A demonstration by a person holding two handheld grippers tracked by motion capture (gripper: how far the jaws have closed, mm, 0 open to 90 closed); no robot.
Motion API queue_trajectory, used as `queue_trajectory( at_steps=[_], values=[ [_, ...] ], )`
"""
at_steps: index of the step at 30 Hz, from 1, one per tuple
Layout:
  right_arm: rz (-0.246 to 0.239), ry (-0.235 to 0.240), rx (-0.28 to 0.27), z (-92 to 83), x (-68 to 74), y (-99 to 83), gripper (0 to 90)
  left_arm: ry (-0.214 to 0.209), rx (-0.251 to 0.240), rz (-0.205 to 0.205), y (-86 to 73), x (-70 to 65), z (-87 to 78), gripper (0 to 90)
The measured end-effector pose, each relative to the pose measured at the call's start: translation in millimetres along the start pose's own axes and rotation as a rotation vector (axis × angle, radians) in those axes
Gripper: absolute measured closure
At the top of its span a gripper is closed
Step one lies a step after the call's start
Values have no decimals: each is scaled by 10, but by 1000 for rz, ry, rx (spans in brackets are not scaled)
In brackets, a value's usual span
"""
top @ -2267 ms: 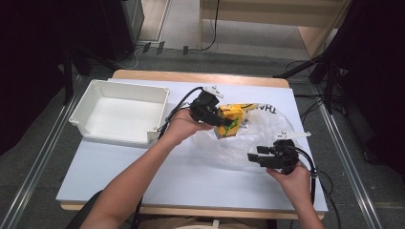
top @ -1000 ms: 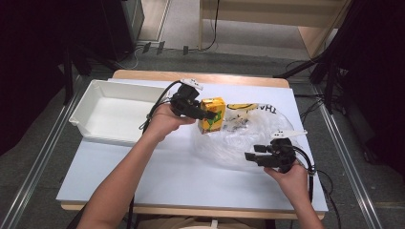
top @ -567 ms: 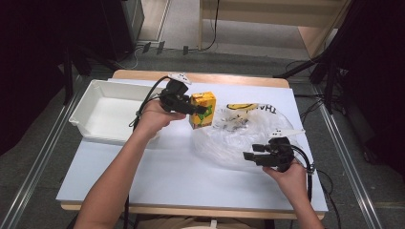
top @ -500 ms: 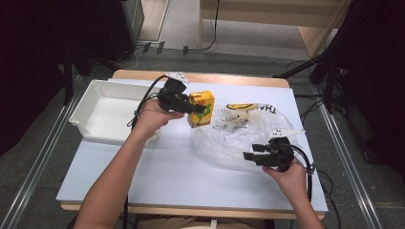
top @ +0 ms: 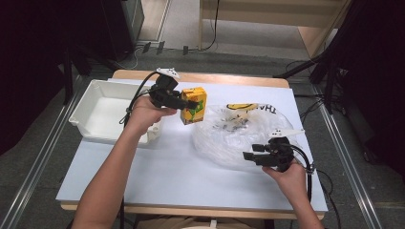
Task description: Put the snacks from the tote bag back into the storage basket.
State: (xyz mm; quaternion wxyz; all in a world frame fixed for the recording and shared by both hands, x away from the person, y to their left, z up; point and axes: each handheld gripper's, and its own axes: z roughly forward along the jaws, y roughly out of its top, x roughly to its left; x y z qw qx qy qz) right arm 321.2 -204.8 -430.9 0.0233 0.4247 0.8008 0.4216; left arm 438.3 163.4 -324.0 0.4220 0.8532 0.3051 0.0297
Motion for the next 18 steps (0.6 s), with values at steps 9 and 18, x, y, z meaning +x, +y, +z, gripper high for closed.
queue_trajectory(
  at_steps=[9, 18],
  values=[
    [-6, 5, 6, 19, 27, 6, 425, 17, -22, -25, -11, 103, -135, 525],
    [-6, 8, 8, 32, 42, 12, 424, 59, -37, -44, -34, 208, -297, 525]
  ],
)
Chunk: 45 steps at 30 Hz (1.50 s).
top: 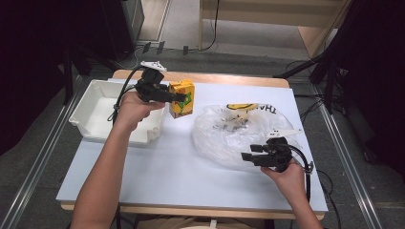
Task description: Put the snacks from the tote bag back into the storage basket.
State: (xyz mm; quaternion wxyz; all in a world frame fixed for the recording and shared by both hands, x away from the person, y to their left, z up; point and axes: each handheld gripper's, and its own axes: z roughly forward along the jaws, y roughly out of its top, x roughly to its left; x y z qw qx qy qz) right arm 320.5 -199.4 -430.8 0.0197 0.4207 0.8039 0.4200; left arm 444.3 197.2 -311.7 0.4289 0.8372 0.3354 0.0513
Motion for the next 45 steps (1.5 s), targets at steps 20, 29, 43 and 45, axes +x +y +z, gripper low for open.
queue_trajectory(
  at_steps=[20, 29, 43, 45],
  values=[
    [1, 2, 0, 1, -6, -2, 423, 68, -31, -50, -64, 233, -247, 526],
    [-2, 0, 0, -1, -11, -3, 423, 105, -43, -72, -122, 324, -345, 526],
    [2, 1, 4, 0, -17, -8, 421, 160, -65, -107, -242, 509, -471, 526],
    [-1, -2, 5, 1, -14, -7, 421, 162, -65, -115, -266, 536, -479, 525]
  ],
)
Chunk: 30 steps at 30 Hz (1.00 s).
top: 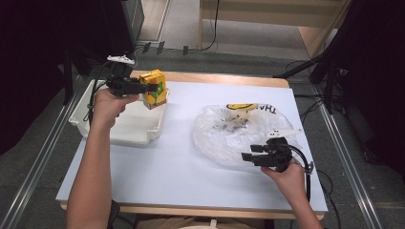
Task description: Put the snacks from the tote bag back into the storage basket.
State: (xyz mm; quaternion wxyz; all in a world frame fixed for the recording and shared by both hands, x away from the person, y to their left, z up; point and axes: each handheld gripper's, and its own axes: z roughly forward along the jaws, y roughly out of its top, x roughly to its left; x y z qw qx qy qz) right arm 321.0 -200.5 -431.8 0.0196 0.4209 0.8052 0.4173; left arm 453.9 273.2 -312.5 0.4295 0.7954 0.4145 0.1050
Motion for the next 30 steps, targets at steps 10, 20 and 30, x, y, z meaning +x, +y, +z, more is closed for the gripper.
queue_trajectory(
  at_steps=[10, 20, 30],
  values=[
    [0, 0, -2, -5, 0, 1, 422, 44, 3, -12, -76, 118, 17, 525],
    [3, -1, -4, -10, -3, -2, 421, 74, 46, -46, -201, 263, 167, 525],
    [0, -2, -2, -4, -2, -2, 422, 108, 77, -77, -312, 366, 335, 525]
  ],
)
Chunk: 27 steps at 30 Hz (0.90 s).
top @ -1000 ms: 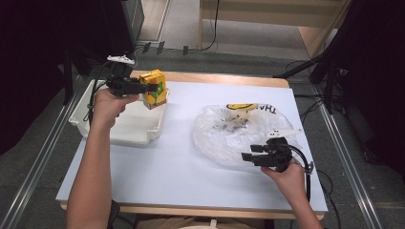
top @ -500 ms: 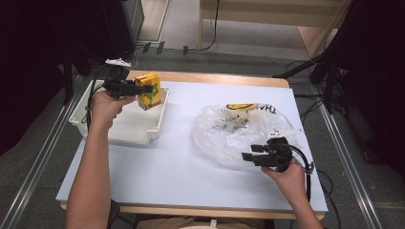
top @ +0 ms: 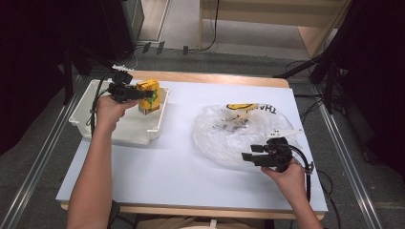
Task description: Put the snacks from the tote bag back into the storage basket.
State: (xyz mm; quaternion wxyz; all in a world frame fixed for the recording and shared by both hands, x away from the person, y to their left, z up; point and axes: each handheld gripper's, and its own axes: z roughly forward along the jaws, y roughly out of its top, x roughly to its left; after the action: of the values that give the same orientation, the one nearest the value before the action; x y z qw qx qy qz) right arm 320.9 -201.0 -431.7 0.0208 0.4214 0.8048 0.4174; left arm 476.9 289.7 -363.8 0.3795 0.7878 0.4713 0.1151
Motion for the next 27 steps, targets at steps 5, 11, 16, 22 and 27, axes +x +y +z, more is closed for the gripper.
queue_trajectory(
  at_steps=[5, 11, 16, 22, 27],
  values=[
    [2, 1, -1, 2, -2, 0, 422, 19, 15, 23, -24, -14, 96, 525],
    [3, 1, -3, -3, 1, -1, 422, 16, 13, 1, -62, -10, 205, 524],
    [1, 2, 1, 4, 2, -5, 421, 30, 18, 6, -81, -8, 281, 524],
    [2, 2, 7, 5, 7, 1, 420, 47, 12, 23, -110, -23, 361, 524],
    [2, 0, 10, 7, 4, -4, 419, 38, -10, 21, -130, -18, 377, 523]
  ],
)
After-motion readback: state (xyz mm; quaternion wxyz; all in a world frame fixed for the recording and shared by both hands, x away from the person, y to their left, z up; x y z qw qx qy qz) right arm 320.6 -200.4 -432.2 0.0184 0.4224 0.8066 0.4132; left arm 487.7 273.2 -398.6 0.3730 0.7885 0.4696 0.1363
